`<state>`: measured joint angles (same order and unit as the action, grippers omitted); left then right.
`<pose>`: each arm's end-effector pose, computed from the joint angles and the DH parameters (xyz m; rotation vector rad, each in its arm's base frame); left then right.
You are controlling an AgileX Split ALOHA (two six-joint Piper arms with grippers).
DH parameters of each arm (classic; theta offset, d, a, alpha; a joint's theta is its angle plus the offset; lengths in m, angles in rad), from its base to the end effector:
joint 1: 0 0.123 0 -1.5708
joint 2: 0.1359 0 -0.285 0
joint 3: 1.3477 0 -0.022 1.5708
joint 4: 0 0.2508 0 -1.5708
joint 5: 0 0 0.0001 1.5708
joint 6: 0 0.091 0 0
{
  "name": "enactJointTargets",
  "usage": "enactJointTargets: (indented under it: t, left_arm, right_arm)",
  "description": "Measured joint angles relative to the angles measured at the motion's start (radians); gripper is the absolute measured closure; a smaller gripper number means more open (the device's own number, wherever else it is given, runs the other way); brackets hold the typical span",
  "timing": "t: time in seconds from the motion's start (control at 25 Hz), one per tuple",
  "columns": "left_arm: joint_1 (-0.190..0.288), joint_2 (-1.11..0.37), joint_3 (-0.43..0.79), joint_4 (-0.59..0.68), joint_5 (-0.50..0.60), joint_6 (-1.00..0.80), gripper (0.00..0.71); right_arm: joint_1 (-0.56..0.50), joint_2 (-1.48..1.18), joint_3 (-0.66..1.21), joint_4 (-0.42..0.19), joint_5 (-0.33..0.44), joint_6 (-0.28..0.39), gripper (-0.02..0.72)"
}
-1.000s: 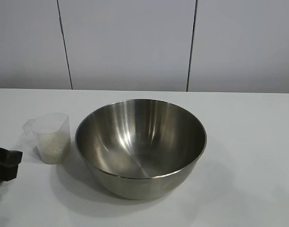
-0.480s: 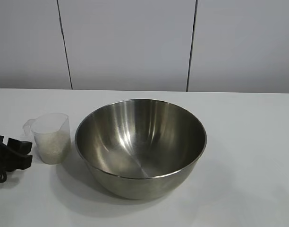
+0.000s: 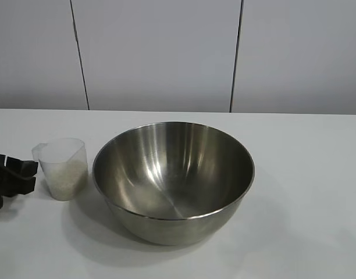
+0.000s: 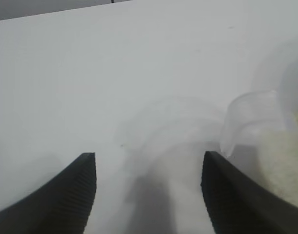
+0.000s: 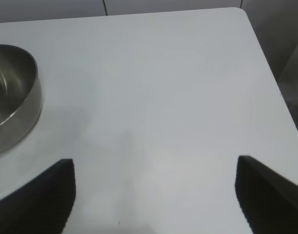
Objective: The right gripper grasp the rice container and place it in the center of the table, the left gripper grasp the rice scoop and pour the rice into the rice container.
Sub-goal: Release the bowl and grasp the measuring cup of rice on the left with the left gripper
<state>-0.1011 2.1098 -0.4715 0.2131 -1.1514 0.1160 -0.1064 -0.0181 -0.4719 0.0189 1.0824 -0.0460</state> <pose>0.2837 -0.0464 0.0597 0.4238 1.9270 -0.1253 -0.0051 0.0021 0.2677 0.0617 2.0757 -0.0705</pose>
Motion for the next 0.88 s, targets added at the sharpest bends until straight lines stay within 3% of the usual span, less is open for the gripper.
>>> enactJointTargets:
  t: [0.72,0.8,0.88]
  left_arm:
    - [0.005,0.0,-0.083,0.038,0.0,-0.002,0.262]
    - [0.005,0.002,-0.086,0.038,0.0,-0.005,0.324]
    - [0.005,0.004,-0.086,0.038,0.0,-0.005,0.461]
  right_arm:
    - [0.0,0.0,0.0,0.0,-0.001,0.0,0.093]
    - [0.0,0.0,0.0,0.0,-0.001,0.0,0.093]
    - [0.0,0.0,0.0,0.0,-0.001,0.0,0.093]
